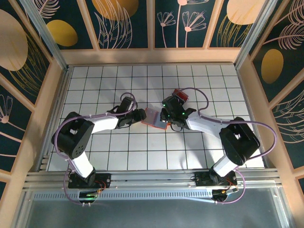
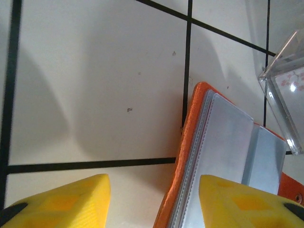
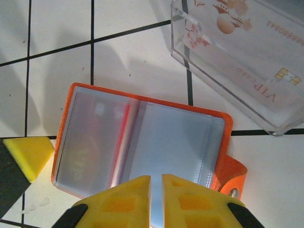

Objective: Take the credit cards out of the card holder

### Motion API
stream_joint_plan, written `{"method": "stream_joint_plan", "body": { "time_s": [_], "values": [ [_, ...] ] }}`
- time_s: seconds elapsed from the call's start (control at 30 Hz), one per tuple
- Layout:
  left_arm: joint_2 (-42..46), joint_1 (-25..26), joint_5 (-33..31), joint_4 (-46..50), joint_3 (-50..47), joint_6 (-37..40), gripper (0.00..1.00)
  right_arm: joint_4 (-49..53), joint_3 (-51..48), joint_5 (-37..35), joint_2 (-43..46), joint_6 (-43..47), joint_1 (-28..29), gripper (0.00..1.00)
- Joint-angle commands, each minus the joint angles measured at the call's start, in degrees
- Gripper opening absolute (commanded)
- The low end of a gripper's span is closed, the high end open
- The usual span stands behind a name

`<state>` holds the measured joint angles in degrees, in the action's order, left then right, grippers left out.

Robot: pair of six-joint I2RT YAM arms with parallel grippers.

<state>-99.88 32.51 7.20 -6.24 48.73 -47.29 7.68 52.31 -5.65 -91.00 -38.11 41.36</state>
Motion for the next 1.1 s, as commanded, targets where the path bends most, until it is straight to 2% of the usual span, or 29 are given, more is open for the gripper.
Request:
{"method": "stream_joint_plan", "body": {
  "time_s": [0.0,0.23,0.43,0.7,0.9,1.0,1.07],
  "values": [
    [-1.9,-0.4,3.1,-1.2,2.1,2.1,0.50,-1.9,0.5,0.9,-1.1,-0.9,0.4,0.14],
    [-3.4,-0.9,5.1,-2.8,2.0,2.0,0.36,-2.5,0.6,1.9,-2.7,-1.0,0.4,0.14],
    [-2.2,-0.9,7.1,-4.4,0.6,1.4,0.29,-3.0,0.5,2.2,-3.6,-1.1,0.4,0.13],
    [-0.4,-0.9,11.1,-8.1,-2.3,-0.9,0.27,-4.0,0.6,3.1,-5.3,-1.0,0.3,0.12],
    [1.1,-0.9,13.6,-11.3,-5.7,-3.3,0.21,-4.9,0.0,3.7,-5.7,-0.8,0.4,0.12],
    [1.4,-0.9,15.3,-14.5,-8.7,-5.6,0.22,-6.6,-0.7,4.4,-5.5,-0.4,0.5,0.13],
    [3.5,-0.9,15.8,-16.0,-10.4,-6.9,0.26,-7.5,-1.1,4.4,-5.1,0.1,0.9,0.15]
  ]
}}
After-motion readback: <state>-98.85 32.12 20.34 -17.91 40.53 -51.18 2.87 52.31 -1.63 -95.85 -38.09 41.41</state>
